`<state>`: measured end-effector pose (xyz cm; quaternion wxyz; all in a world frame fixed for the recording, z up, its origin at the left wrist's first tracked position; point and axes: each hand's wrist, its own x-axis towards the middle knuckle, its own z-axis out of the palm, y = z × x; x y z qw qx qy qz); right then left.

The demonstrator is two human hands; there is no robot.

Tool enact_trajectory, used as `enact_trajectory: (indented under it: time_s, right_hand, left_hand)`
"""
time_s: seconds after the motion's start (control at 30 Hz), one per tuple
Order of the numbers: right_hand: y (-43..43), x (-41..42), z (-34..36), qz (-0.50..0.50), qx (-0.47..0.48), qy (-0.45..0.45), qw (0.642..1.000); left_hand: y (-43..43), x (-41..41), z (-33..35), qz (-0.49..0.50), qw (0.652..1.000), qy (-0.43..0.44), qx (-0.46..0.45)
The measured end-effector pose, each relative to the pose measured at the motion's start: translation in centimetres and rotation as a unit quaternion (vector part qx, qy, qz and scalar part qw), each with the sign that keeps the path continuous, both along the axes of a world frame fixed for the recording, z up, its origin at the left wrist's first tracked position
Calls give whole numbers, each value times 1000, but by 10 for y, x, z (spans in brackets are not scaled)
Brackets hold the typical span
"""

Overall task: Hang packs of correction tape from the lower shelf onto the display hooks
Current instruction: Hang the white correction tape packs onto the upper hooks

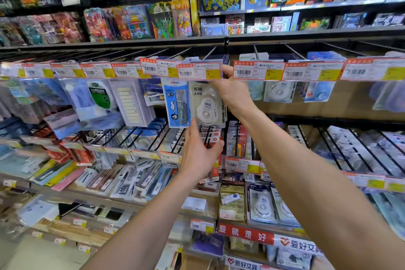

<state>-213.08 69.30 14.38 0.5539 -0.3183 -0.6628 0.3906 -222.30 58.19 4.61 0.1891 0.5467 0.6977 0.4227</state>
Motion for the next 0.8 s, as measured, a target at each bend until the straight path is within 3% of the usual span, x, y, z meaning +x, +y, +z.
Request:
enact_trajectory:
  time_s: [0.23, 0.8]
  right_hand:
    - [1, -5, -1, -32, 12, -8, 999]
    - [5, -12, -8, -104, -64, 41, 992]
  left_hand:
    - [-1, -1, 2, 4, 1000, -25, -3]
    - [-4, -6, -1, 16, 998, -51, 46]
